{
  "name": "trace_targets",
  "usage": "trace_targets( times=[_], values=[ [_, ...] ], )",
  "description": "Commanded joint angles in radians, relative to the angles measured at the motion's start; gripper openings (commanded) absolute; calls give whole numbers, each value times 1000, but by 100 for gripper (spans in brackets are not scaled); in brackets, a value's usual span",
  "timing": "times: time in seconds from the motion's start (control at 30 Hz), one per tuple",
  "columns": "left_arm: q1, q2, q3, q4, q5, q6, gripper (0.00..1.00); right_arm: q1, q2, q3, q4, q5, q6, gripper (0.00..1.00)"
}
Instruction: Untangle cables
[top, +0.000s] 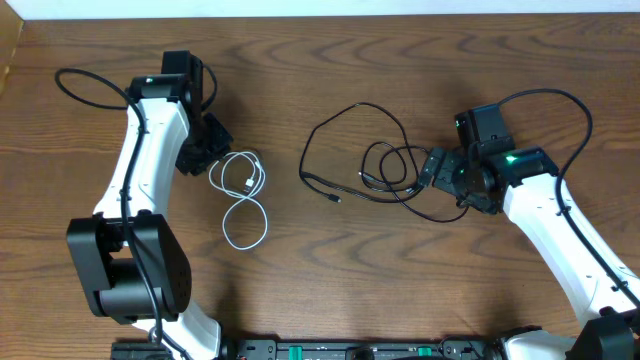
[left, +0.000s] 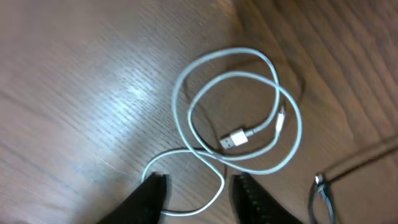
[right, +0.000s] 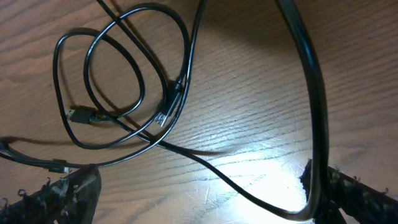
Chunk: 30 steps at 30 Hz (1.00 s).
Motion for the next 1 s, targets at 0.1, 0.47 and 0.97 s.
trace_targets(
  times=[0.1, 0.47, 0.97],
  values=[
    [-39, 11, -74, 34, 60, 93, 55, 6, -5, -6, -1, 1, 13, 99],
    [-141, 12, -236, 250, 120, 226, 65, 6, -5, -6, -1, 1, 13, 99],
    [-194, 90, -236, 358, -94, 262, 71, 6, -5, -6, -1, 2, 13, 99]
  ],
)
